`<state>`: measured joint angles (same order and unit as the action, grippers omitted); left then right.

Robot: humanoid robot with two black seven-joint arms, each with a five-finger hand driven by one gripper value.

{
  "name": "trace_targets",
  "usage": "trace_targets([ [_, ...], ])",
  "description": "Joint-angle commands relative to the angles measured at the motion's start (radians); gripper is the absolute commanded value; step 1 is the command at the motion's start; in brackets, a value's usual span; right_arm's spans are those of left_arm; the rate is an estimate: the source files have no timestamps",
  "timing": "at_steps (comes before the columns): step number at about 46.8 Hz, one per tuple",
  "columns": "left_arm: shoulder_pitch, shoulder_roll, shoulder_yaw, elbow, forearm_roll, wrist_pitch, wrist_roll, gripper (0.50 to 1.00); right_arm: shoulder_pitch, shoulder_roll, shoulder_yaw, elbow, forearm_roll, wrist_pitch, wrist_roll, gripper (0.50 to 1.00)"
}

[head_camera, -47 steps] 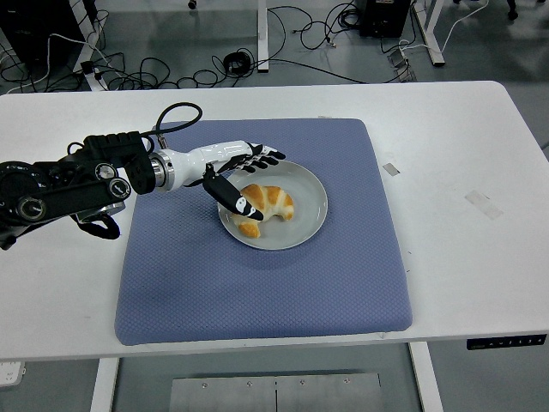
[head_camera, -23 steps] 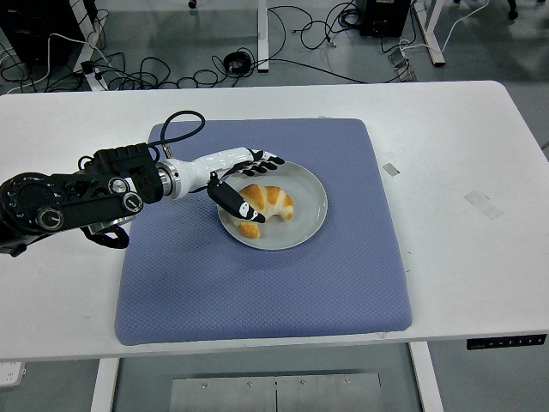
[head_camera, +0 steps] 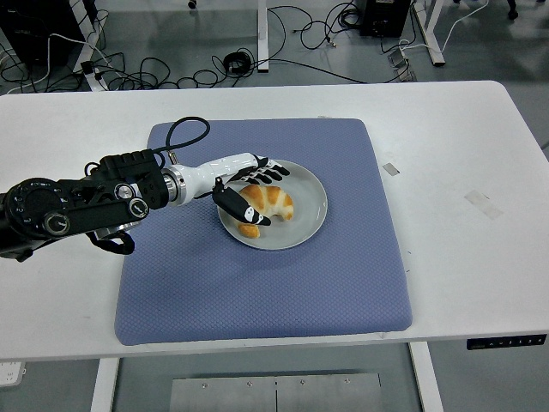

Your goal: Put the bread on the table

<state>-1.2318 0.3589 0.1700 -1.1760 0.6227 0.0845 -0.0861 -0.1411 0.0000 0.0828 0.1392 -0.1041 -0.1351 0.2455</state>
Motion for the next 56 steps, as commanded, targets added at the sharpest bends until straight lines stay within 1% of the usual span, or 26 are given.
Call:
trace_targets([
  [1,0.000,0.000,0.000,-0.001,0.000,0.000,0.000,0.848,0.000,0.000,0.000,-0.001,0.000,0.000,0.000,1.000],
  [21,0.009,0.000,0.003,0.001,0.002,0.000,0.000,0.796,0.000,0.000,0.000,0.000,0.000,0.000,0.000,1.000],
  [24,0.009,0.000,0.003,0.001,0.002,0.000,0.000,0.777,0.000,0.000,0.000,-0.001,0.000,0.000,0.000,1.000],
  [29,0.009,0.000,0.003,0.001,0.002,0.000,0.000,0.761,0.000,0.000,0.000,0.000,0.000,0.000,0.000,1.000],
  [56,0.005,0.002,0.005,0.001,0.005,0.000,0.000,0.758,0.000,0.000,0.000,0.000,0.000,0.000,0.000,1.000],
])
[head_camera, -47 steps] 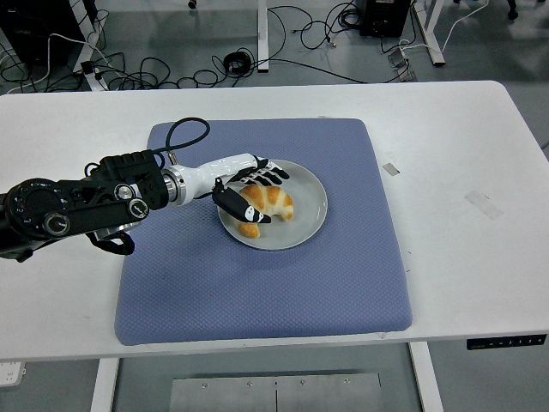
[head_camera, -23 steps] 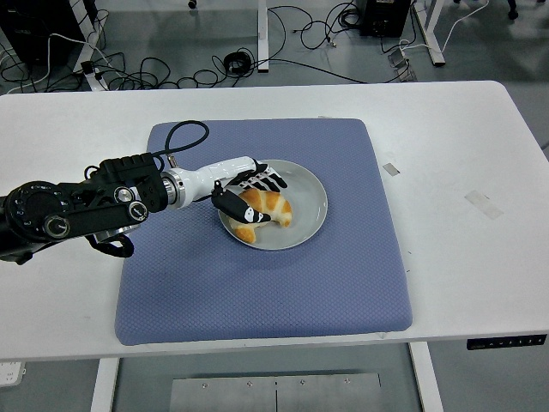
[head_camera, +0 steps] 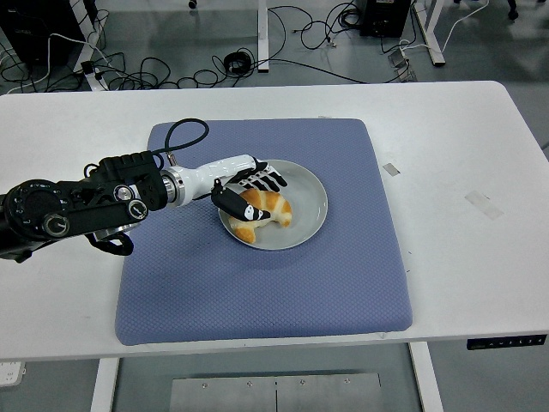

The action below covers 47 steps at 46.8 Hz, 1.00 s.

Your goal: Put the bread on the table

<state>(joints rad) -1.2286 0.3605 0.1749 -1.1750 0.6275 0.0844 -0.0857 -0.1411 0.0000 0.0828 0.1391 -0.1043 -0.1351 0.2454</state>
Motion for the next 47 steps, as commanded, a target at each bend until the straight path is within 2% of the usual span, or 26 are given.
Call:
trace_targets([
  [1,0.001,0.000,0.000,0.000,0.000,0.000,0.000,0.758,0.000,0.000,0.000,-0.001,0.000,0.000,0.000,1.000],
  [13,0.001,0.001,0.002,0.000,0.008,0.000,0.000,0.752,0.000,0.000,0.000,-0.001,0.000,0.000,0.000,1.000],
  [23,0.003,0.002,0.021,0.000,0.015,0.000,0.000,0.705,0.000,0.000,0.000,0.000,0.000,0.000,0.000,1.000],
  [32,0.005,0.005,0.026,0.001,0.015,0.001,0.000,0.699,0.000,0.000,0.000,-0.001,0.000,0.000,0.000,1.000],
  [47,0.000,0.012,0.023,0.001,0.011,0.001,0.000,0.574,0.000,0.000,0.000,0.000,0.000,0.000,0.000,1.000],
])
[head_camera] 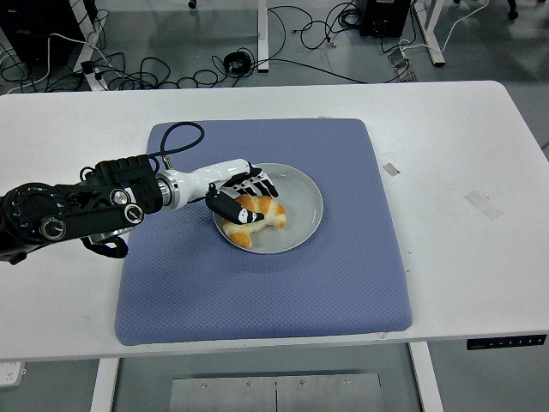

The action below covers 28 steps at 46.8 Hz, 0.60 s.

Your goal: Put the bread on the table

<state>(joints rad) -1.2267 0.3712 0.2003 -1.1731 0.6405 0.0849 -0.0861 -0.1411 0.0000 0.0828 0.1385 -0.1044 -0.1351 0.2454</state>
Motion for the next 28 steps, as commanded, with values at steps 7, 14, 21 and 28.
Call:
trace_targets([
  [7,-0.004,0.005,-0.005,0.000,-0.007,-0.001,0.000,0.571,0.000,0.000,0.000,0.001,0.000,0.000,0.000,1.000],
  [14,-0.008,0.008,-0.009,-0.002,-0.012,-0.001,0.000,0.571,0.000,0.000,0.000,0.001,0.000,-0.001,0.000,1.000],
  [21,-0.013,0.026,-0.021,-0.002,-0.015,-0.001,0.000,0.572,0.000,0.000,0.000,0.000,0.000,0.000,0.000,1.000],
  [28,-0.028,0.049,-0.053,-0.002,-0.015,-0.002,0.000,0.574,0.000,0.000,0.000,0.001,0.000,0.000,0.000,1.000],
])
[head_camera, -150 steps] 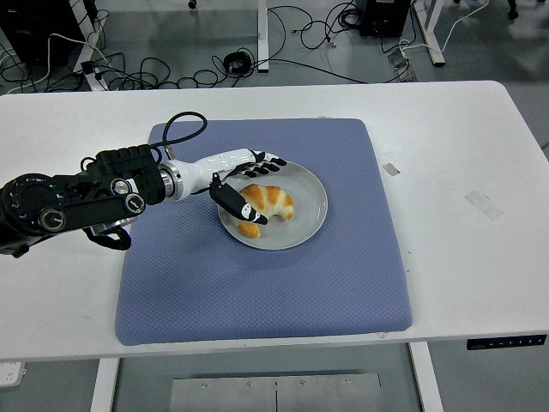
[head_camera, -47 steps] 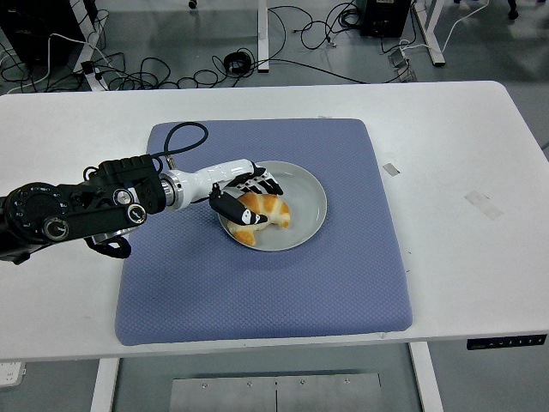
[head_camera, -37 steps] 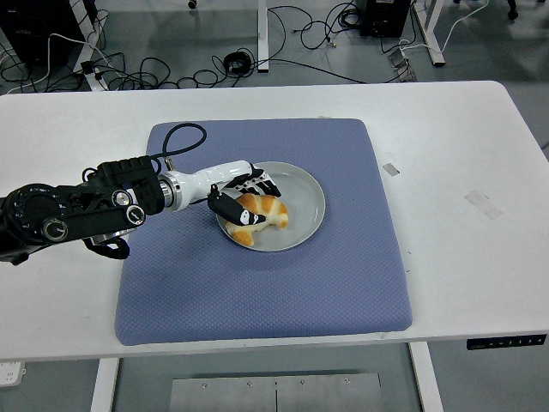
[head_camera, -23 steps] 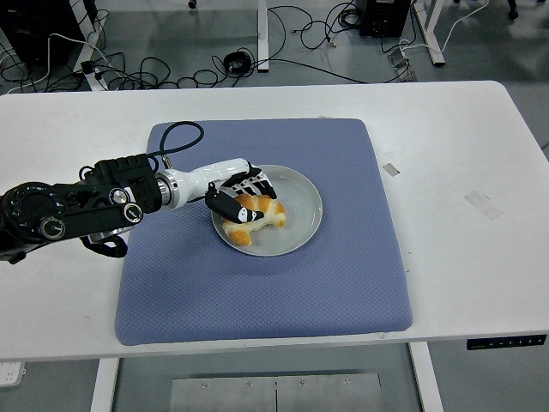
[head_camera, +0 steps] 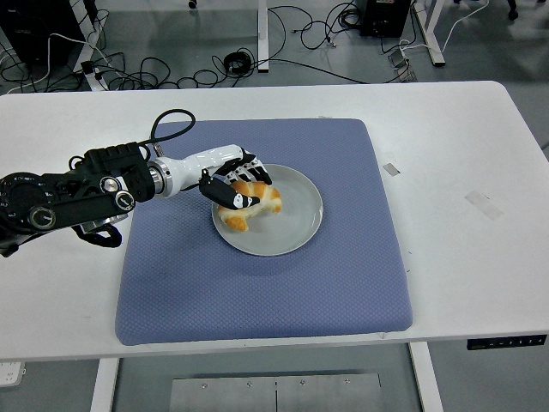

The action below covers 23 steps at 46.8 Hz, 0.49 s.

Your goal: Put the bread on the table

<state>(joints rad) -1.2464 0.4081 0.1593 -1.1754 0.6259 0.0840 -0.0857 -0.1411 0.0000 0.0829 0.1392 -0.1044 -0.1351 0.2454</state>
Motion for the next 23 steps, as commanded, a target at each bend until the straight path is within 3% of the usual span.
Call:
trace_targets([
  [1,-0.010,0.018,-0.017,0.000,0.000,-0.001,0.000,0.574,0.000,0.000,0.000,0.000,0.000,0.000,0.000,1.000],
  [11,-0.010,0.067,-0.063,0.005,-0.003,-0.001,0.001,0.575,0.000,0.000,0.000,-0.001,0.000,0.000,0.000,1.000],
  [23,0.005,0.107,-0.089,0.082,-0.005,0.000,0.000,0.578,0.000,0.000,0.000,-0.001,0.000,0.000,0.000,1.000],
])
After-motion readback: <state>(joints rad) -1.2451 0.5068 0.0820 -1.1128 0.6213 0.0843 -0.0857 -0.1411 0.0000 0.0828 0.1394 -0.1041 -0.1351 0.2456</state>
